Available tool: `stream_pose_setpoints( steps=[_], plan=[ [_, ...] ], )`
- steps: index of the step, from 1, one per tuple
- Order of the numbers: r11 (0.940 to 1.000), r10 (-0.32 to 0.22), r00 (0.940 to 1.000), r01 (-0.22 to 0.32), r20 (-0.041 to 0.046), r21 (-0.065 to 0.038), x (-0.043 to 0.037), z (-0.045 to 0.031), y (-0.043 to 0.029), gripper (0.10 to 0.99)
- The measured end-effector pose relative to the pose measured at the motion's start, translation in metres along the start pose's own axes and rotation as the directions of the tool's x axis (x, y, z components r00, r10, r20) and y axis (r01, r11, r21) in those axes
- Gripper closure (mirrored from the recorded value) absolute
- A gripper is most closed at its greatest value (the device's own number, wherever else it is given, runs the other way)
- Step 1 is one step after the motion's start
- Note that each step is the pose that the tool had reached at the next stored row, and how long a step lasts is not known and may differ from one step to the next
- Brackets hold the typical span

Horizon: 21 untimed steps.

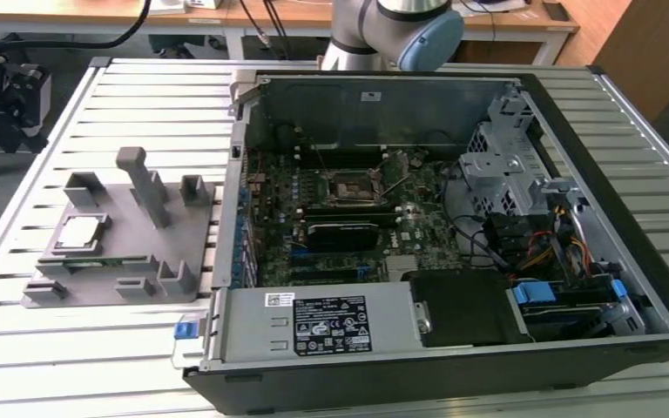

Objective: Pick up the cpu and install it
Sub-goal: 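Pick up the cpu and move it towards the insertion slot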

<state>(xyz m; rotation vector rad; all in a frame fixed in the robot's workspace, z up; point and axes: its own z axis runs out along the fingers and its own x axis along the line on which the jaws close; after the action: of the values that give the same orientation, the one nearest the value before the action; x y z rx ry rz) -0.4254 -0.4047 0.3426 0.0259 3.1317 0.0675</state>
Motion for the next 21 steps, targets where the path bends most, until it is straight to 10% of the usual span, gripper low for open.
stream_pose_setpoints(
  steps=[11, 21],
  plan=[
    [0.9977, -0.068, 0.9977, 0.068, -0.0081, -0.001, 0.0002, 0.0198, -0.0048, 0.325],
    [0.9948, -0.102, 0.9947, 0.102, -0.012, 0.001, 0.0006, 0.0375, -0.0071, 0.325]
  ],
)
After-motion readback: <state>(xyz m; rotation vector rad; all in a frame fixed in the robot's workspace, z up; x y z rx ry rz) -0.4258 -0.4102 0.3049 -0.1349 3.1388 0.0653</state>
